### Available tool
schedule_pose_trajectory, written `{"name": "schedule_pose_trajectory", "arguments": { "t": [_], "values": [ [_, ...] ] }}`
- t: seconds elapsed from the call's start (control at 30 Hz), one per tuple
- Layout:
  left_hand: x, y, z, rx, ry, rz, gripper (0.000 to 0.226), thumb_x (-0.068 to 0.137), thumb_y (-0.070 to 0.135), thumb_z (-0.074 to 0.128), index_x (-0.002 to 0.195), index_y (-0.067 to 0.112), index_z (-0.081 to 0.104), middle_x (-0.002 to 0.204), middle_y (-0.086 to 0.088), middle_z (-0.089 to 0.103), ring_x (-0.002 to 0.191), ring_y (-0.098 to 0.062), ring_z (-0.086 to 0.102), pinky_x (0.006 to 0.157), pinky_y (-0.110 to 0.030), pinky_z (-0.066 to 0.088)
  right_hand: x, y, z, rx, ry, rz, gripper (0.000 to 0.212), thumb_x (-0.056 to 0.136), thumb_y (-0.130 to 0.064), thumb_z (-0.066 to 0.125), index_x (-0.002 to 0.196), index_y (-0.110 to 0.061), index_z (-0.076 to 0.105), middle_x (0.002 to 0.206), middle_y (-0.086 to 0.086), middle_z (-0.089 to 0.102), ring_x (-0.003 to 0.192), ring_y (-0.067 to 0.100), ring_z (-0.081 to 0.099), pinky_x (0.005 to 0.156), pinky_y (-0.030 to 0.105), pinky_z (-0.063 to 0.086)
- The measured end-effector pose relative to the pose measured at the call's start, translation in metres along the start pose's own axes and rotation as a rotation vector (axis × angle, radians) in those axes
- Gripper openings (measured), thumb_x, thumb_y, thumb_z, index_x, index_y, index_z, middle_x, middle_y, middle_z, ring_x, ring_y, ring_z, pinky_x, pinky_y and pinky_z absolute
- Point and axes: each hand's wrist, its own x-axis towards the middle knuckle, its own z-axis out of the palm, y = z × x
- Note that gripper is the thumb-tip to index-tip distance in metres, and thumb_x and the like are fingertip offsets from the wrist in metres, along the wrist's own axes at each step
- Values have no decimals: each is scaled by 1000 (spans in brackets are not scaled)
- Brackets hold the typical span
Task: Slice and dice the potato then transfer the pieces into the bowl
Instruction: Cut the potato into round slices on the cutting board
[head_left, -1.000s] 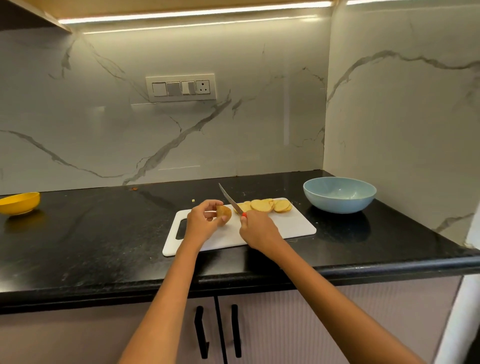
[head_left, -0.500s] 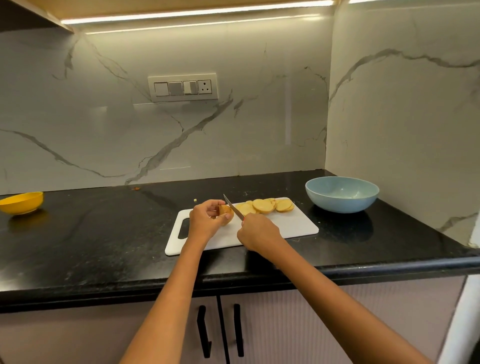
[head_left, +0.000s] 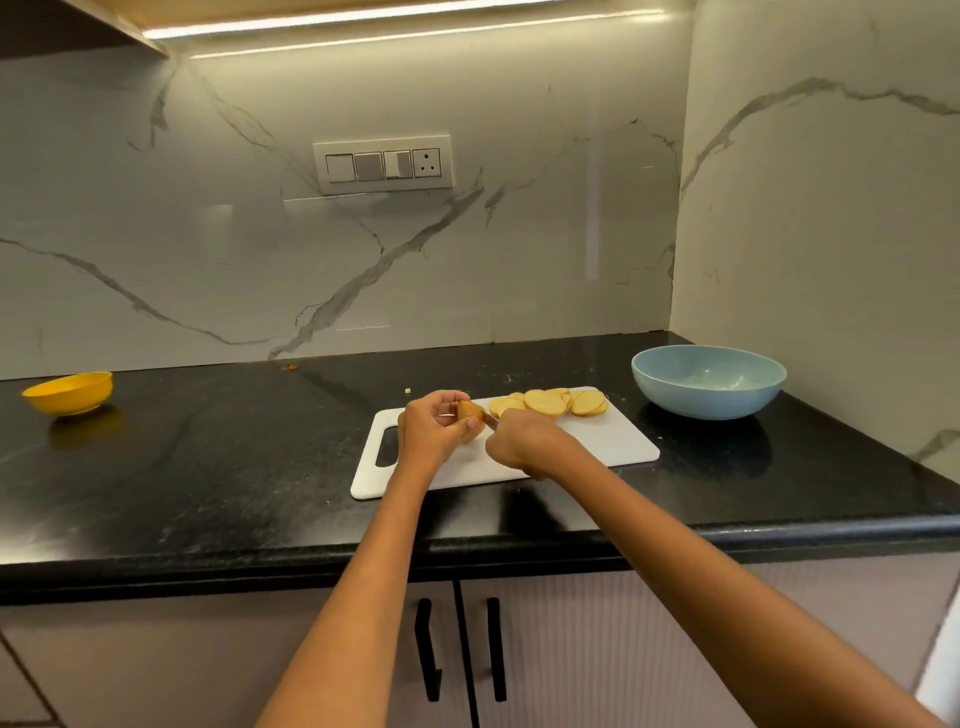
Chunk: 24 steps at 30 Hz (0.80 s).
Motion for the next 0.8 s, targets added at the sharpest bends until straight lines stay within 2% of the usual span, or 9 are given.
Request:
{"name": "schedule_pose_trajectory", "arguments": {
  "t": [0.1,0.2,0.27,0.37,0.47,0.57,0.63,0.73,0.8],
  "values": [
    [-2,2,1,16,-7,12,31,71,1,77,101,8,68,96,-11,70,85,-16,65,77,-26,53,4,-7,-2,-26,-25,-3,36,101,-21,33,122,3,51,82,13,53,71,20,53,75,28,47],
    [-1,-1,1,32,38,-8,30,74,5,75,103,8,67,98,-10,70,89,-19,65,77,-25,51,1,-3,2,-46,-39,-20,35,100,-20,37,126,-1,49,97,14,57,92,23,53,82,29,44],
    [3,-5,0,35,81,-42,31,76,7,75,106,8,67,101,-11,69,92,-21,65,79,-27,49,-7,7,10,-75,-30,-27,33,98,-21,42,126,-5,49,117,11,57,108,24,54,84,28,41],
    [4,-6,-1,4,67,-54,33,75,7,75,107,8,66,104,-13,69,93,-21,64,83,-30,50,-17,21,15,-129,32,-25,31,97,-23,43,123,-9,52,124,8,56,111,23,54,80,27,38],
    [2,-5,1,-7,46,-54,35,75,7,75,109,8,66,107,-13,68,94,-21,64,84,-31,50,-13,29,5,-59,76,27,30,97,-23,44,120,-8,54,116,8,58,106,22,55,81,27,40],
    [2,-3,1,-25,59,-62,34,75,7,75,108,8,67,106,-11,68,95,-20,63,84,-31,51,-5,24,-5,32,119,60,27,97,-22,42,113,-5,56,84,5,52,77,16,50,73,25,39],
    [2,-4,1,-47,59,-79,35,74,6,76,107,8,67,104,-12,69,93,-20,64,85,-33,52,-2,18,-9,60,124,63,25,97,-20,42,108,-3,56,70,4,45,62,14,44,70,25,40],
    [2,-3,0,-73,61,-94,36,73,3,76,107,6,67,101,-13,69,90,-20,65,87,-33,53,-4,10,-7,89,98,39,21,98,-20,40,102,-4,52,68,5,42,68,18,49,74,27,47],
    [2,-4,0,-86,64,-93,36,72,2,77,107,4,67,100,-15,70,91,-23,66,86,-34,53,-6,6,-5,99,92,16,25,99,-19,39,109,-2,53,69,5,41,78,20,51,78,28,49]
  ]
}}
